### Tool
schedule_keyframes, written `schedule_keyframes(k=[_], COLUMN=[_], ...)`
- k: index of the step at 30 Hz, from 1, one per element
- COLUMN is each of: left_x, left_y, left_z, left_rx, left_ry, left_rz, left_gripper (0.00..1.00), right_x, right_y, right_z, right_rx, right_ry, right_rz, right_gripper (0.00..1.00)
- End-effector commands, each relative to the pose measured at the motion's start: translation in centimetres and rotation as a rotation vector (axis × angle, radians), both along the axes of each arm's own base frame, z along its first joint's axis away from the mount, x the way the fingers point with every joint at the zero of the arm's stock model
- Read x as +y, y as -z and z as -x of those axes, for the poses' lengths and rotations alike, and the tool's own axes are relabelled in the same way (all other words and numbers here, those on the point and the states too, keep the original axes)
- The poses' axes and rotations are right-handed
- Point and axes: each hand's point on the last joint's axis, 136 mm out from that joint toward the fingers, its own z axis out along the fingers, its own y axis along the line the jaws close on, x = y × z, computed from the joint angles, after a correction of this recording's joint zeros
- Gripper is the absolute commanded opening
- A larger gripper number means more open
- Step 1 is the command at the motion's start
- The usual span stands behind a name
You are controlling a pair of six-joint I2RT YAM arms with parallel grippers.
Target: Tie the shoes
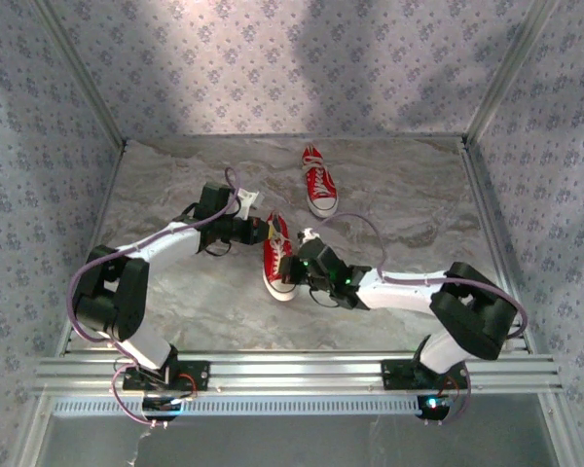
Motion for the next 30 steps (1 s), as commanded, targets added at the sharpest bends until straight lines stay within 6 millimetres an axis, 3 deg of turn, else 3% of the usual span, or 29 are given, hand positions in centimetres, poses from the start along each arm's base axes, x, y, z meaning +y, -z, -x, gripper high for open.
schedule_keyframes(k=[1,7,17,23,27,28,30], left_x=[-0.5,-0.5,-0.7,-0.7,-0.7,-0.7,-0.7], left_y=[-1.0,-0.9,-1.0,-0.8,-0.9,-0.9,-0.9], left_z=[0.1,0.3,0.2,0.3,0.2,0.2,0.2], left_rx=[-0.041,-0.048,-0.048,-0.039,-0.045,-0.044,-0.044], left_ry=[0.029,0.034,0.041,0.047,0.041,0.04,0.042], left_rz=[0.034,0.037,0.046,0.047,0.044,0.045,0.045], left_gripper=[0.0,0.0,0.0,0.0,0.0,0.0,0.0], right_x=[0.4,-3.9,-6.1,-7.2,-12.4,-13.1,-12.7], right_y=[1.0,2.4,1.1,1.0,2.7,2.8,2.5], right_z=[0.2,-2.4,-5.7,-6.6,-6.2,-6.1,-5.8], right_rx=[0.018,0.046,-0.004,-0.006,0.049,0.047,0.031], right_ry=[-0.056,0.105,0.133,0.159,0.374,0.397,0.372], right_rz=[0.036,0.089,0.098,0.131,0.325,0.346,0.336], right_gripper=[0.0,0.0,0.07,0.27,0.34,0.36,0.39])
